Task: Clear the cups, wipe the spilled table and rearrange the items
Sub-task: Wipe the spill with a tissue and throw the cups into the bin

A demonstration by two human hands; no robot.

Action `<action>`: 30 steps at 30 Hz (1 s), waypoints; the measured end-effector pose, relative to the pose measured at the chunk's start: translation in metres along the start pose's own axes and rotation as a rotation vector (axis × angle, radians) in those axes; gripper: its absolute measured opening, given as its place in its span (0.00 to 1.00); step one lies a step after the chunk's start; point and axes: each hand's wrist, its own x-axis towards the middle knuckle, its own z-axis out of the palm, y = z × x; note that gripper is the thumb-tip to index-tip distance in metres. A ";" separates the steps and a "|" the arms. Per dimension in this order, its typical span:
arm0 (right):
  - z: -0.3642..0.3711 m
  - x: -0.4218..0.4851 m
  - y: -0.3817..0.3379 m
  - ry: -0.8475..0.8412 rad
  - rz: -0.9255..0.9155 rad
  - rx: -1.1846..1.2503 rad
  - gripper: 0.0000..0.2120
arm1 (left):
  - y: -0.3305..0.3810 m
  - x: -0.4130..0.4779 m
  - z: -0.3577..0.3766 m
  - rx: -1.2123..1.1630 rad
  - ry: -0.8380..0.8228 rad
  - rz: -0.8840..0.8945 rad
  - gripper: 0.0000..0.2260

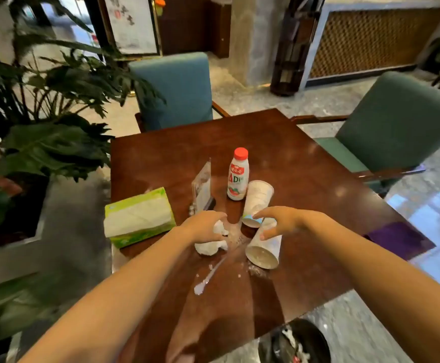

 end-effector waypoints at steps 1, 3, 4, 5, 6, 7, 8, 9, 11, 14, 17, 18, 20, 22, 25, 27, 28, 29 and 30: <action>0.004 0.001 0.003 -0.005 -0.027 -0.007 0.36 | -0.001 0.002 0.007 -0.001 0.004 0.002 0.33; 0.012 0.006 0.012 -0.038 -0.065 -0.043 0.37 | -0.008 0.007 0.022 -0.023 -0.012 -0.004 0.36; 0.017 0.008 0.015 -0.060 -0.072 -0.066 0.38 | -0.012 0.009 0.030 -0.039 -0.023 -0.014 0.38; 0.021 0.012 0.020 -0.086 -0.076 -0.093 0.39 | -0.016 0.013 0.037 -0.045 -0.040 -0.019 0.41; 0.024 0.015 0.025 -0.108 -0.080 -0.115 0.40 | -0.019 0.016 0.043 -0.030 -0.057 -0.018 0.43; 0.026 0.018 0.029 -0.128 -0.090 -0.138 0.41 | -0.023 0.019 0.048 0.005 -0.070 -0.015 0.44; 0.027 0.019 0.033 -0.138 -0.108 -0.168 0.42 | -0.027 0.022 0.051 0.055 -0.079 -0.017 0.45; 0.029 0.021 0.036 -0.141 -0.127 -0.199 0.42 | -0.030 0.024 0.054 0.094 -0.096 -0.021 0.46; 0.034 0.024 0.040 -0.124 -0.172 -0.269 0.43 | -0.034 0.028 0.060 0.131 -0.116 -0.033 0.45; 0.037 0.027 0.047 -0.115 -0.222 -0.317 0.44 | -0.041 0.031 0.065 0.119 -0.087 -0.040 0.41; 0.037 0.029 0.054 -0.121 -0.268 -0.363 0.47 | -0.047 0.032 0.070 0.113 -0.023 -0.045 0.36; 0.038 0.029 0.056 -0.126 -0.282 -0.395 0.49 | -0.048 0.033 0.072 0.096 0.010 -0.050 0.34; 0.040 0.031 0.058 -0.129 -0.294 -0.446 0.51 | -0.048 0.034 0.077 0.047 0.098 -0.058 0.29; 0.041 0.033 0.057 -0.105 -0.312 -0.456 0.50 | -0.046 0.035 0.081 0.007 0.189 -0.056 0.25; 0.042 0.034 0.058 -0.035 -0.346 -0.414 0.48 | -0.043 0.037 0.082 -0.037 0.273 -0.060 0.18; 0.044 0.032 0.060 0.016 -0.362 -0.393 0.46 | -0.041 0.038 0.081 -0.052 0.302 -0.082 0.14; 0.045 0.031 0.060 0.043 -0.366 -0.392 0.45 | -0.041 0.038 0.081 -0.061 0.318 -0.093 0.14; 0.046 0.031 0.061 0.068 -0.365 -0.395 0.45 | -0.040 0.038 0.081 -0.071 0.328 -0.111 0.14; 0.047 0.030 0.062 0.086 -0.355 -0.401 0.45 | -0.039 0.038 0.081 -0.082 0.327 -0.138 0.15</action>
